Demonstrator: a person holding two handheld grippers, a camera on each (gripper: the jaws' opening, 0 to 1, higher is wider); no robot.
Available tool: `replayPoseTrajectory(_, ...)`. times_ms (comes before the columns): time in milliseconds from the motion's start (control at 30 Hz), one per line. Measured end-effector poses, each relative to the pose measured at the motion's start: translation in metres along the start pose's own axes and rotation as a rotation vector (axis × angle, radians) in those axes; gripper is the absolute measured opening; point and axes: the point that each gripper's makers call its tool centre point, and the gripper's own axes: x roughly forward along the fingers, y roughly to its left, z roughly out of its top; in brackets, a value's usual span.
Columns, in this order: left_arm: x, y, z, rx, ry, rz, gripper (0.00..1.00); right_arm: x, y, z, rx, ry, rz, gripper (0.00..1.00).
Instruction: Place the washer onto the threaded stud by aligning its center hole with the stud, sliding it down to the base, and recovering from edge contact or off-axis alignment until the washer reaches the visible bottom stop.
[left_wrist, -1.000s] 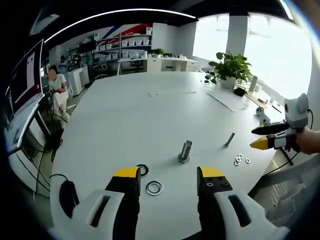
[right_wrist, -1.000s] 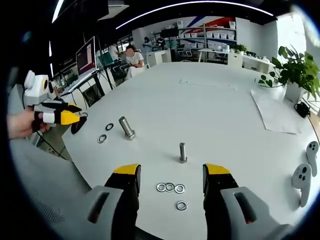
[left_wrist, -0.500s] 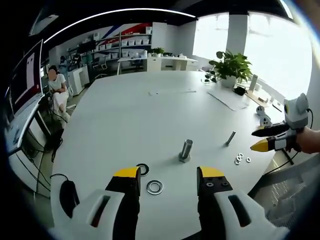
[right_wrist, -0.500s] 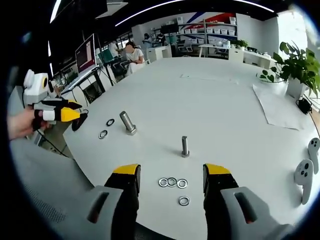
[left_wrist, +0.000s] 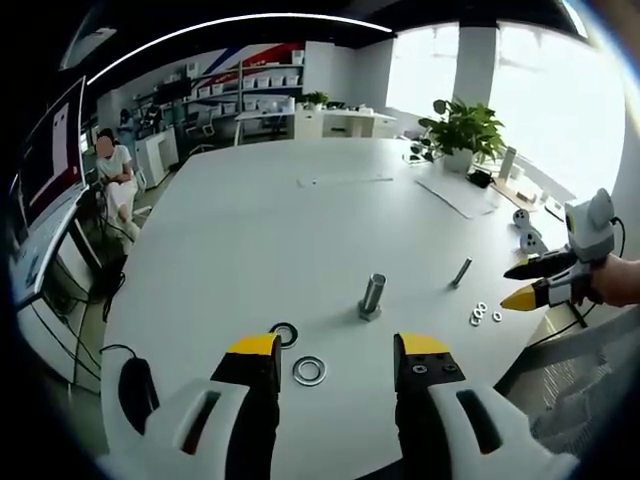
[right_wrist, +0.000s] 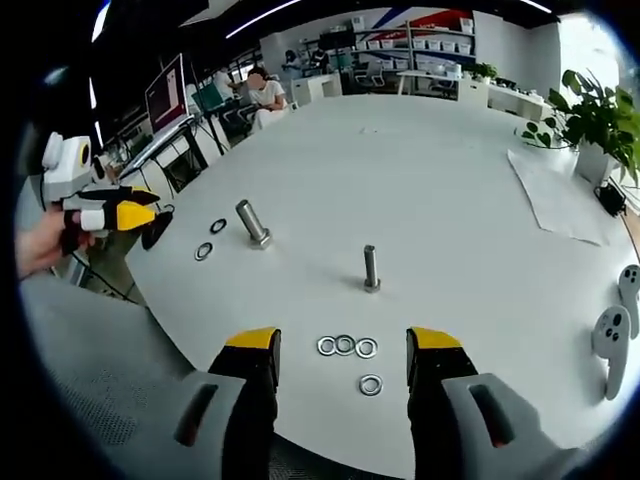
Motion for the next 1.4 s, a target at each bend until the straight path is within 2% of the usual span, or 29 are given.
replayPoseTrajectory(267, 0.001, 0.001, -0.005, -0.014, 0.02, 0.001, 0.44, 0.002, 0.003, -0.005, -0.008, 0.025, 0.011, 0.53)
replayPoseTrajectory(667, 0.002, -0.001, -0.007, 0.001, 0.033, -0.001, 0.43, 0.0, 0.001, -0.003, 0.004, 0.017, 0.011, 0.53)
replayPoseTrajectory(900, 0.004, 0.002, -0.017, 0.011, 0.081, 0.014, 0.42, 0.002, 0.001, -0.005, 0.02, 0.028, 0.02, 0.53)
replayPoseTrajectory(1167, 0.003, 0.001, -0.02, -0.004, 0.1, 0.009, 0.41, 0.004, 0.006, -0.002, -0.008, 0.02, 0.043, 0.53)
replayPoseTrajectory(1400, 0.002, -0.004, -0.021, -0.088, 0.11, -0.027, 0.4, 0.004, 0.0, -0.004, -0.012, 0.029, 0.032, 0.53)
